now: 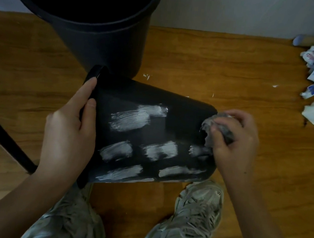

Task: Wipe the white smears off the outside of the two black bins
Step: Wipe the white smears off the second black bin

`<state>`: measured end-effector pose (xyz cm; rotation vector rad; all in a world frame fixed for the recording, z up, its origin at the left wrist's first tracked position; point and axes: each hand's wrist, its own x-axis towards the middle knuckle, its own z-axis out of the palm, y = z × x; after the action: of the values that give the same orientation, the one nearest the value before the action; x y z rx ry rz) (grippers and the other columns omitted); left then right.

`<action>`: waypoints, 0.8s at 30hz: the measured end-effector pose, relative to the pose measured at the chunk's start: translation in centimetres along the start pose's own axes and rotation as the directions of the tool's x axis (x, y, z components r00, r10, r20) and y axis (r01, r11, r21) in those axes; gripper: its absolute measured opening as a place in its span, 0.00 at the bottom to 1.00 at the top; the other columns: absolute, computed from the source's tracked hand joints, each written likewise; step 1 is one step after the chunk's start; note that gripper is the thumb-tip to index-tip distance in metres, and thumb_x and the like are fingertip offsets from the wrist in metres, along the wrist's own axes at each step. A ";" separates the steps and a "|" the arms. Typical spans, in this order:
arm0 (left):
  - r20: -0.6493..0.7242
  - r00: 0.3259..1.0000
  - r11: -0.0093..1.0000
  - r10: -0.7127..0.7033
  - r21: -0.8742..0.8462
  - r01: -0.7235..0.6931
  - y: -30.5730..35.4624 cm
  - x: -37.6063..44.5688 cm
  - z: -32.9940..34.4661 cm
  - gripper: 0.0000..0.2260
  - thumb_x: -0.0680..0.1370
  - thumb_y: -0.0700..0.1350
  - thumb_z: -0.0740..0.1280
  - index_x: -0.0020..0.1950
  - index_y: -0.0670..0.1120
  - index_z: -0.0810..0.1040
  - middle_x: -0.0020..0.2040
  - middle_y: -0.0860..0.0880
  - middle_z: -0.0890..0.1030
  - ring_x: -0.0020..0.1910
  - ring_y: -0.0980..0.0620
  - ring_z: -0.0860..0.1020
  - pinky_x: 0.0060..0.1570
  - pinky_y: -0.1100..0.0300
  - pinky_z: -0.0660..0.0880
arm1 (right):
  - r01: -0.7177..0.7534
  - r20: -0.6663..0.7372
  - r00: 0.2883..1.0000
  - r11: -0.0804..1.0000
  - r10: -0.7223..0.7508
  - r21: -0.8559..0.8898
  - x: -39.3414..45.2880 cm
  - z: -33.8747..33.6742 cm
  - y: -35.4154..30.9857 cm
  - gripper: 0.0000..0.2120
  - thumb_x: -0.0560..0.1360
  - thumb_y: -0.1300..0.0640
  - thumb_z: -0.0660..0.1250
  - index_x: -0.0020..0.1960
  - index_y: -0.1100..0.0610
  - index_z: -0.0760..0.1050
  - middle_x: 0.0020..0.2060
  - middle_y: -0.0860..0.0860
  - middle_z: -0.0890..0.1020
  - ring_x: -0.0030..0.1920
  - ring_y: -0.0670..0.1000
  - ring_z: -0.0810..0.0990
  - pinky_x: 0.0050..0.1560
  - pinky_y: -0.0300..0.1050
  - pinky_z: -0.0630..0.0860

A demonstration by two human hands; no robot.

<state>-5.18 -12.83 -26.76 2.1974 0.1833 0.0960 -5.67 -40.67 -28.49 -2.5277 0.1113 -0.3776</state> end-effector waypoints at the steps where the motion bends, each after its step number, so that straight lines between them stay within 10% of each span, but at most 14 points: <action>1: 0.001 1.000 1.000 -0.003 -0.001 0.003 0.0 -0.1 0.0 0.18 0.83 0.44 0.56 0.74 0.52 0.66 0.34 0.77 0.73 0.33 0.73 0.72 0.35 0.78 0.69 | -0.031 -0.008 0.999 0.999 0.031 -0.010 0.3 0.2 -0.1 0.11 0.74 0.54 0.64 0.48 0.59 0.81 0.54 0.56 0.76 0.56 0.48 0.70 0.56 0.30 0.62; 6: 0.002 1.000 1.000 -0.004 -0.005 0.004 0.8 -0.6 -0.3 0.19 0.83 0.44 0.55 0.74 0.50 0.66 0.36 0.64 0.73 0.34 0.67 0.76 0.34 0.72 0.72 | 0.025 0.073 0.997 1.000 -0.026 0.013 1.8 2.0 -3.5 0.04 0.75 0.60 0.69 0.48 0.59 0.80 0.55 0.55 0.75 0.57 0.53 0.73 0.56 0.39 0.66; 12: 0.012 1.000 1.000 -0.008 -0.027 0.008 0.5 -0.5 -0.3 0.19 0.83 0.45 0.55 0.74 0.51 0.65 0.33 0.66 0.73 0.33 0.73 0.72 0.36 0.76 0.71 | 0.271 0.191 0.941 0.961 -0.278 0.061 2.4 4.0 -8.0 0.07 0.75 0.58 0.66 0.49 0.59 0.81 0.55 0.56 0.76 0.57 0.55 0.74 0.55 0.35 0.66; 24: 0.049 0.999 0.997 -0.021 -0.073 0.024 0.1 -0.3 -0.1 0.19 0.83 0.44 0.56 0.74 0.51 0.64 0.33 0.80 0.69 0.33 0.78 0.69 0.36 0.82 0.66 | 0.210 0.189 0.959 0.978 -0.210 0.022 2.0 3.6 -7.1 0.04 0.75 0.60 0.70 0.49 0.59 0.81 0.54 0.55 0.76 0.55 0.54 0.74 0.52 0.29 0.63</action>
<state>-5.51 -12.86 -26.58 2.1217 0.1749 0.0365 -2.69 -33.18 -26.95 -2.5664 -0.2329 -0.2149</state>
